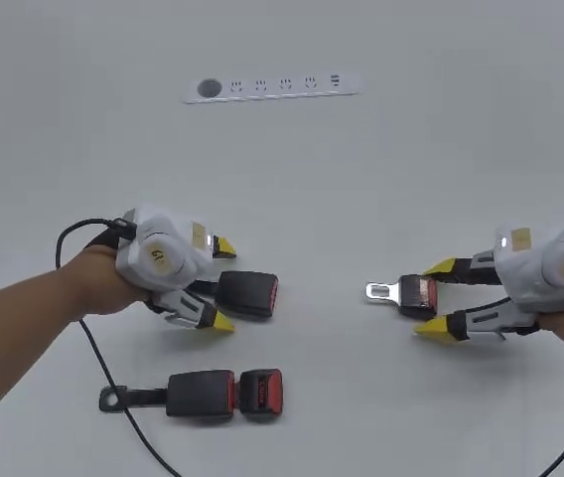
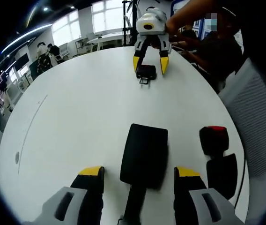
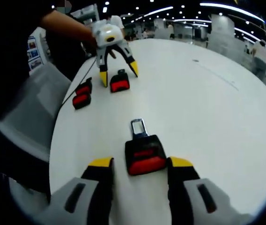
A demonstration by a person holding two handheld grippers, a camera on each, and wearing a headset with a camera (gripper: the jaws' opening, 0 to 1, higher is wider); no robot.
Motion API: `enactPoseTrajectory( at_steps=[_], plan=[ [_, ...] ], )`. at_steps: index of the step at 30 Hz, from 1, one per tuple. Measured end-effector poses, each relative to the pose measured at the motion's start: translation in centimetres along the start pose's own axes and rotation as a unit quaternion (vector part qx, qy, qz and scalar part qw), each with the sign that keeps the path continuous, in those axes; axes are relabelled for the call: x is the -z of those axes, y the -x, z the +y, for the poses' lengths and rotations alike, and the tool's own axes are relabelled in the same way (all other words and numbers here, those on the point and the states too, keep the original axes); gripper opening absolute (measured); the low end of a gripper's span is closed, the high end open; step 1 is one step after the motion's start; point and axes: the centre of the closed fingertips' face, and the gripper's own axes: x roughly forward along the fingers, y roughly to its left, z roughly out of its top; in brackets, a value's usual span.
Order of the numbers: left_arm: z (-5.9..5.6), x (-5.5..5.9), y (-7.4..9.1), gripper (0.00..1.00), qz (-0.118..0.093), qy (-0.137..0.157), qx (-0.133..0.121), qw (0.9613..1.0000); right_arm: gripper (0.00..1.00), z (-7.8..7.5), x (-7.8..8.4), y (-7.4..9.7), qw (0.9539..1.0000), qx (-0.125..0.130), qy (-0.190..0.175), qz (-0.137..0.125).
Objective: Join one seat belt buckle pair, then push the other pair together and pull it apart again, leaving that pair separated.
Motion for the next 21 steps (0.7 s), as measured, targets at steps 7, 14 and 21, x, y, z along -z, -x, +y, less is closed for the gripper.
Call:
enactPoseTrajectory(
  at_steps=[7, 14, 21],
  plan=[
    [0.48, -0.01, -0.27, 0.48, -0.014, -0.004, 0.004, 0.9999, 0.39, -0.46, -0.27, -0.56, 0.9994, 0.000, 0.035, 0.005],
    [0.59, 0.11, -0.46, 0.35, -0.021, 0.008, -0.005, 0.9997, 0.36, -0.67, -0.53, -0.87, 0.9988, -0.004, 0.049, 0.005],
    [0.28, -0.56, -0.30, 0.34, -0.027, 0.008, -0.015, 0.9995, 0.35, -0.89, -0.53, -0.93, 0.9991, 0.000, 0.040, -0.011]
  ],
)
